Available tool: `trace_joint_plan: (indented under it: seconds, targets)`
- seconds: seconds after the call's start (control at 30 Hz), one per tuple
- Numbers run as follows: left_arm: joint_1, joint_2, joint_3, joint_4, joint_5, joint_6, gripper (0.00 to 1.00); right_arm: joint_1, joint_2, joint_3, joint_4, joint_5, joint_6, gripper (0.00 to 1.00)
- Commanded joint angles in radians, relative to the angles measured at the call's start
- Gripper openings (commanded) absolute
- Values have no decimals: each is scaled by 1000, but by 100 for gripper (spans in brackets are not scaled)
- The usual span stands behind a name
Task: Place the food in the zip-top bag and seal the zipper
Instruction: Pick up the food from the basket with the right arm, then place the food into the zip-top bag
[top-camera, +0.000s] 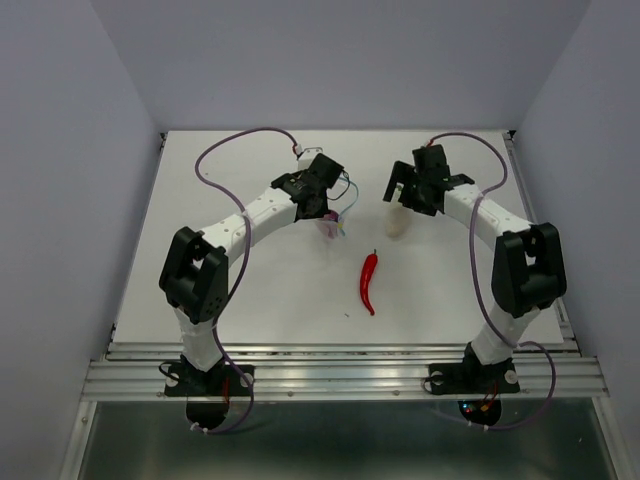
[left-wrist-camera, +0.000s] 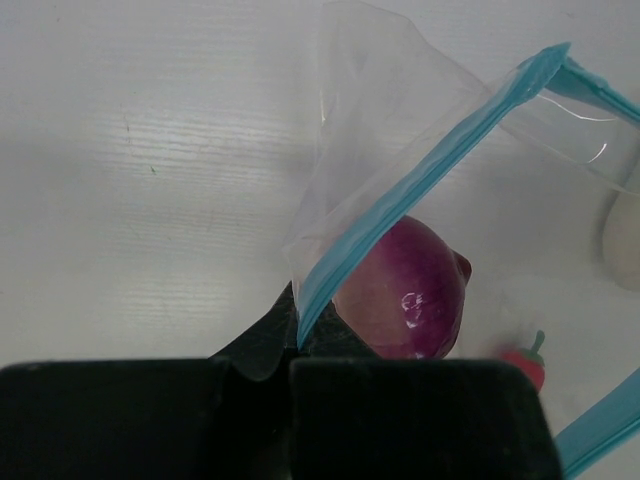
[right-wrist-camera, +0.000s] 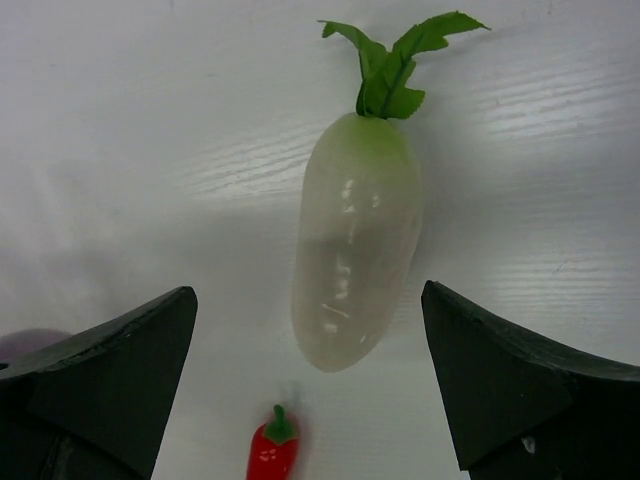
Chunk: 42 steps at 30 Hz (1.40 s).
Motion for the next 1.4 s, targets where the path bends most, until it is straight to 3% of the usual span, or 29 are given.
trace_joint_plan:
  seconds: [0.0, 0.17, 0.3, 0.4, 0.43, 0.5, 0.53, 0.77, 0.9, 1.03, 1.37]
  targets:
    - [2, -42, 35, 11, -1, 17, 0, -23, 77, 76, 16, 27, 0, 100]
    - [2, -42, 31, 18, 4, 14, 0, -23, 148, 93, 11, 32, 0, 99]
    - [2, -45, 27, 22, 5, 14, 0, -32, 199, 113, 11, 32, -7, 90]
    - [2, -45, 24, 27, 13, 14, 0, -32, 235, 129, 13, 45, -15, 72]
    - [2, -42, 24, 27, 14, 12, 0, -32, 240, 131, 14, 44, -17, 60]
    - [2, -42, 26, 28, 17, 14, 0, -32, 228, 123, 31, 23, -23, 44]
    - [2, -42, 26, 28, 17, 14, 0, -32, 217, 119, 34, 16, -29, 42]
    - [2, -58, 18, 39, 39, 12, 0, -32, -8, 35, 150, -151, -87, 38]
    - [2, -55, 21, 38, 40, 3, 0, -32, -166, -59, 346, -305, -98, 38]
    - [2, -45, 32, 35, 47, -9, 0, 5, -251, -99, 468, -364, -138, 38]
    - [2, -39, 50, 27, 74, -55, 0, 189, -222, -145, 724, -229, -136, 37]
